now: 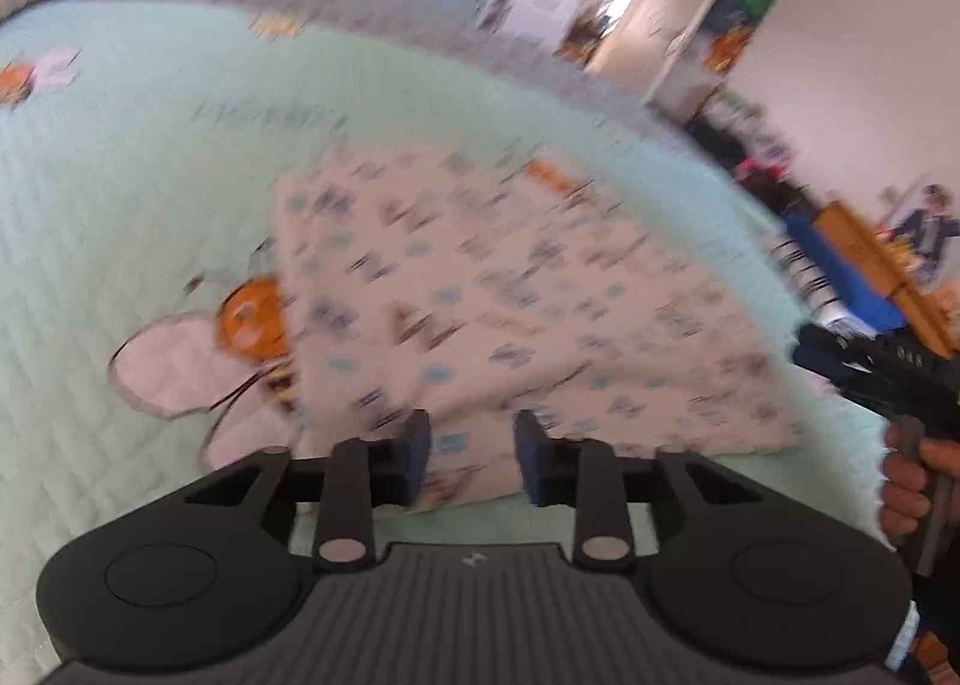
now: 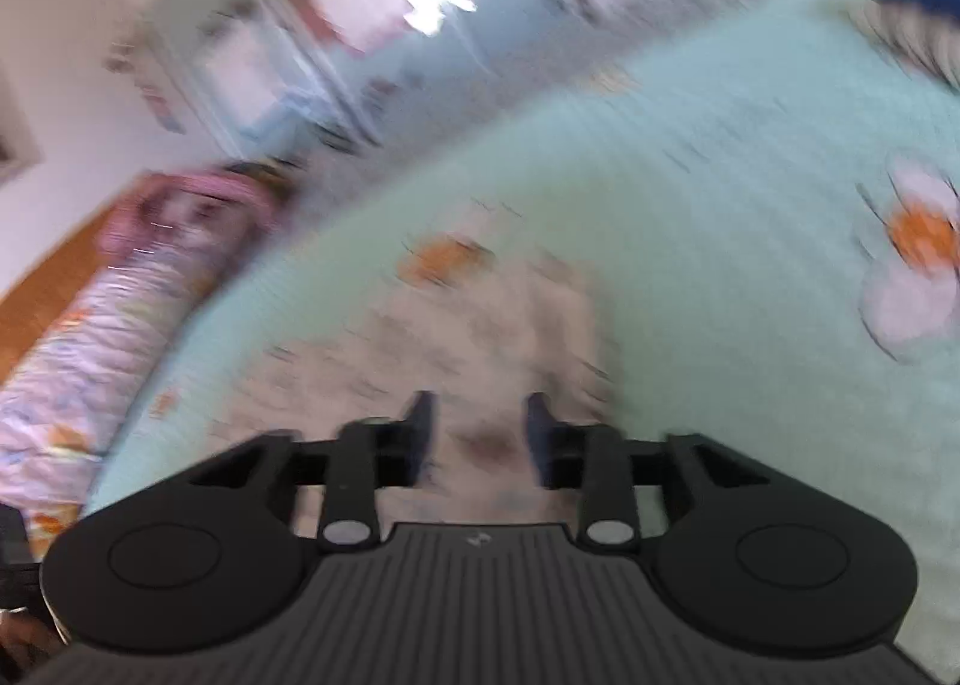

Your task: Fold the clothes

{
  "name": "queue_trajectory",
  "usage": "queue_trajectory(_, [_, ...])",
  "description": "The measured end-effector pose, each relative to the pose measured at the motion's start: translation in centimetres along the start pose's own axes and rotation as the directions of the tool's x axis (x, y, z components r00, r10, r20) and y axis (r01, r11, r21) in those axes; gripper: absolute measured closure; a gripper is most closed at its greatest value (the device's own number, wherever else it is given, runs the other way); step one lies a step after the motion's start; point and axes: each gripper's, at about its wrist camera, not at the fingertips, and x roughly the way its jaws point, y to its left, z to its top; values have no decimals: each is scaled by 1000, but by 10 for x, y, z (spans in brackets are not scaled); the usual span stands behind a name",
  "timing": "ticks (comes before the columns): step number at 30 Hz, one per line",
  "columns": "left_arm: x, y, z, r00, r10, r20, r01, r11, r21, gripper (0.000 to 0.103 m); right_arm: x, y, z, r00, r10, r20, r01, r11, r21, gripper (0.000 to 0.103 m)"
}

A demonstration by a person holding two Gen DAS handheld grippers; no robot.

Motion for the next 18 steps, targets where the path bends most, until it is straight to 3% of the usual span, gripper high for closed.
queue_trajectory(1, [2, -5, 0, 1000, -18, 5, 18, 1000, 7, 63, 1, 12, 1, 999, 48, 4, -48, 999, -13, 41])
queue_trajectory(4, [16, -18, -4, 998, -44, -33, 44, 999, 22, 62, 35, 35, -3, 987, 146, -65, -145, 989, 10, 39])
queue_trajectory(7, [14, -25, -15, 997, -36, -61, 38, 998, 44, 62, 71, 46, -14, 980, 103, -167, -108, 994, -21, 41])
queue_trajectory(8, [10, -28, -19, 998, -33, -62, 36, 998, 59, 62, 71, 49, -15, 984, 53, -171, -62, 997, -45, 42])
queue_trajectory(11, [-7, -39, -27, 999, -18, -48, 25, 988, 149, 62, 36, 74, -25, 988, 69, -141, -95, 978, -186, 42])
queue_trajectory(13, [-9, -50, -28, 998, 29, -48, -16, 969, 247, 62, 12, 98, -45, 988, 22, -152, -81, 916, -392, 42])
queue_trajectory(15, [-10, -57, -28, 997, 67, -47, -48, 943, 331, 62, 7, 119, -68, 982, -32, -184, -79, 822, -564, 42])
queue_trajectory(18, [-11, -60, -24, 997, 67, -47, -43, 919, 391, 62, 10, 140, -93, 978, -60, -199, -102, 697, -710, 44])
